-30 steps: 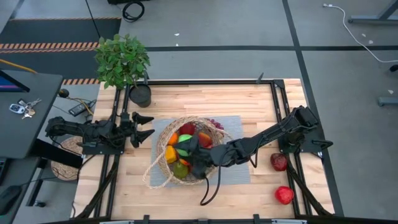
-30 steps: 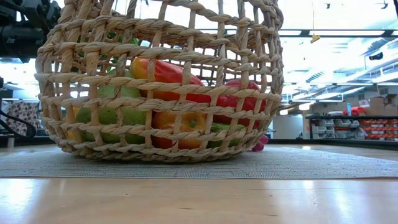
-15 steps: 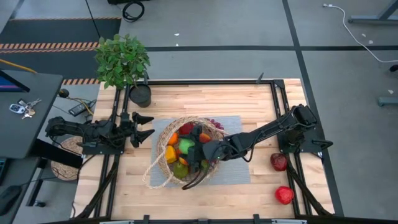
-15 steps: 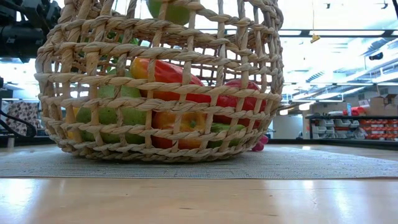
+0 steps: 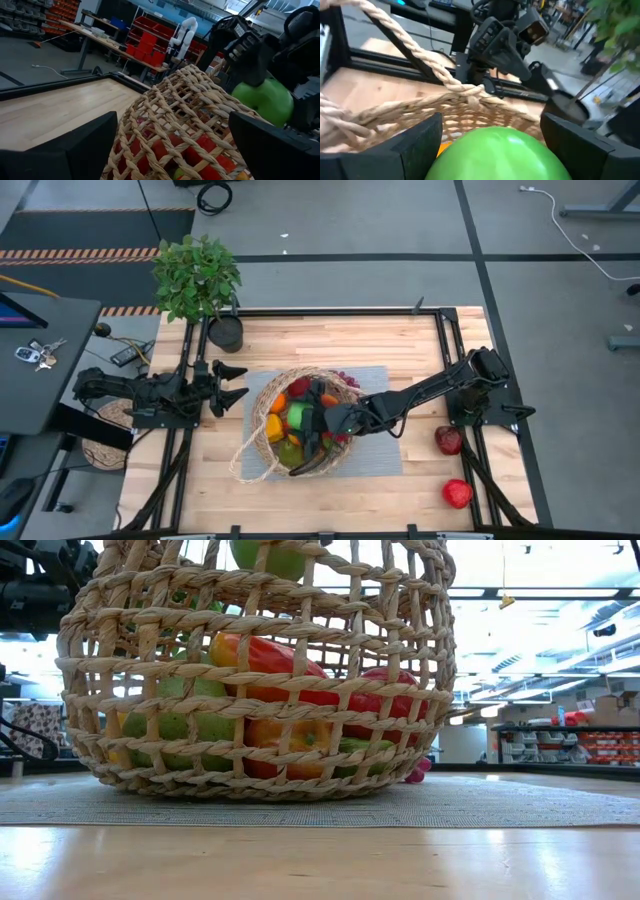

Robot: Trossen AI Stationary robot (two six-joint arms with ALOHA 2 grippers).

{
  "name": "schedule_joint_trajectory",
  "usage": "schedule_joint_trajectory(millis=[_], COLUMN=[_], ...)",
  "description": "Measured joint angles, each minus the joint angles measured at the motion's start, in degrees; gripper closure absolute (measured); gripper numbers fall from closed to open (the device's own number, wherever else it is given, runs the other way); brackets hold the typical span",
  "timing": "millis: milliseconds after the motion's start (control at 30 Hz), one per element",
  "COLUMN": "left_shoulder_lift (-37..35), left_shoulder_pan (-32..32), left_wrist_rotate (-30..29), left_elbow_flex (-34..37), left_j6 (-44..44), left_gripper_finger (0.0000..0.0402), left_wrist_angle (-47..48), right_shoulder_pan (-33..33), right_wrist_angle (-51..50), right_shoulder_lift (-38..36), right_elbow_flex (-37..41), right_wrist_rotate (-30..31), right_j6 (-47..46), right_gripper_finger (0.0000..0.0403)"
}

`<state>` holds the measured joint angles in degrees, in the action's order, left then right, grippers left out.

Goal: Build produce basket
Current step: Put the green apple into the brown basket, then put the dark red apple into the brown basket

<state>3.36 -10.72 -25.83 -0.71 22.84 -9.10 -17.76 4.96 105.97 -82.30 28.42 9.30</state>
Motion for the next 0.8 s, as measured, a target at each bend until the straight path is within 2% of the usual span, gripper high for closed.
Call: schedule_joint_trajectory(millis=[133,267,533,667,800], left_shoulder_lift=[0.0,0.0,0.0,0.0,0.0], left_shoulder_pan=[0.0,-0.01,-0.01,-0.01,-0.02], left_wrist_rotate=[-0.01,0.0,0.0,0.0,-0.01], left_elbow_flex=[0.0,0.0,0.0,0.0,0.0], left_j6=[0.01,0.01,0.01,0.01,0.01], left_gripper_finger=[0.0012,0.0012,0.0012,0.0012,0.0012], left_wrist_angle=[0.0,0.0,0.0,0.0,-0.02], right_shoulder_pan=[0.04,0.71,2.23,1.6,-1.77], right_wrist_angle=[-1.91,-5.16,-7.78,-5.01,-1.45], right_shoulder_lift=[0.0,0.0,-0.03,-2.33,-7.03], right_elbow_flex=[0.0,0.0,0.0,0.02,0.0], right_wrist_rotate=[-1.78,-2.3,-0.88,0.44,0.37], right_j6=[-8.4,-12.48,-16.79,-17.92,-15.63], right_gripper_finger=[0.0066,0.006,0.0007,0.0017,0.0032])
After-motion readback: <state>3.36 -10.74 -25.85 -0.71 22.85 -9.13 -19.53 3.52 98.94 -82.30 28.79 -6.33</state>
